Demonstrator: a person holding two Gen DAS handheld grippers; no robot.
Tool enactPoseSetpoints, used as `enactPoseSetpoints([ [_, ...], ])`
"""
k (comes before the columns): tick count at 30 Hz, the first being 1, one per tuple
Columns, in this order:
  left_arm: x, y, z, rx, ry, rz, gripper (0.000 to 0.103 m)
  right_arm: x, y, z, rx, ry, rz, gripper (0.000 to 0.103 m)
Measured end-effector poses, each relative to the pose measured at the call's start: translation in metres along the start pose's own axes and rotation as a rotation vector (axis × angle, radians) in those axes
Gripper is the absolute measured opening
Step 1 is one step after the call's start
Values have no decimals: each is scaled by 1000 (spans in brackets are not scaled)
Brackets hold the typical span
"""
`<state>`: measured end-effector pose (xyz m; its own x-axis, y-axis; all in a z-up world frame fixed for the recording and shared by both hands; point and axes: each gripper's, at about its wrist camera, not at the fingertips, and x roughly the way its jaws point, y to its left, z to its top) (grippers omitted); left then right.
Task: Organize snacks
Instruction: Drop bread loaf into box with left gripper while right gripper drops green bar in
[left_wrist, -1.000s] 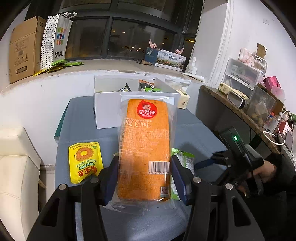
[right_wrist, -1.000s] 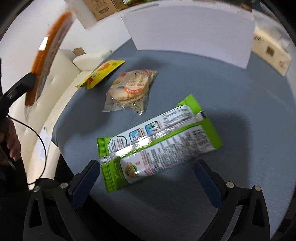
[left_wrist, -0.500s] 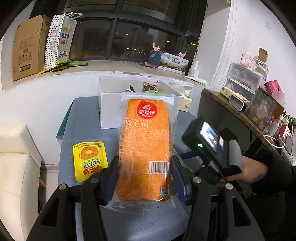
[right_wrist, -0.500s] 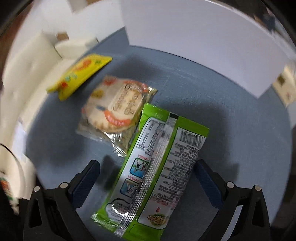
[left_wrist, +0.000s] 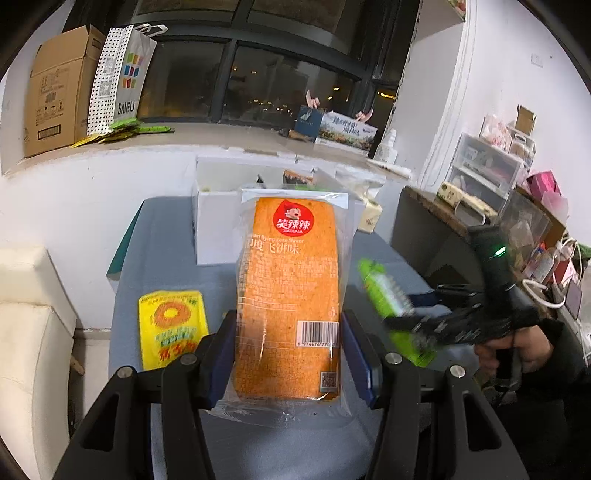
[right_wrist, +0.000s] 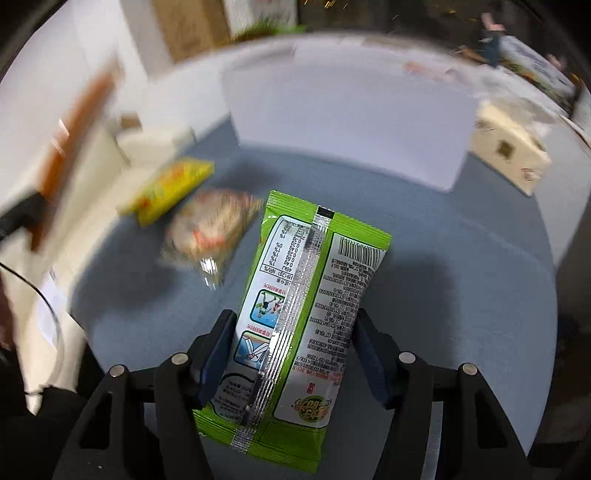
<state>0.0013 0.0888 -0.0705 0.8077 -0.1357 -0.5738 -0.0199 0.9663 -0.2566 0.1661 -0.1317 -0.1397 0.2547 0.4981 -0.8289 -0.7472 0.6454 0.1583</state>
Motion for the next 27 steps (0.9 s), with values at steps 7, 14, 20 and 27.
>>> enactPoseSetpoints([
  [7, 22, 2, 73, -34, -98, -51, 59, -93, -32, 40, 115, -327, 61, 67],
  [14, 93, 22, 177, -79, -94, -1, 58, -95, -45, 147, 73, -419, 26, 67],
  [20, 156, 36, 213, -98, -23, 45, 59, -47, -71, 225, 82, -360, -24, 67],
  [27, 196, 35, 209, -33, 56, 133, 97, -9, -86, 252, 84, -304, -48, 69],
])
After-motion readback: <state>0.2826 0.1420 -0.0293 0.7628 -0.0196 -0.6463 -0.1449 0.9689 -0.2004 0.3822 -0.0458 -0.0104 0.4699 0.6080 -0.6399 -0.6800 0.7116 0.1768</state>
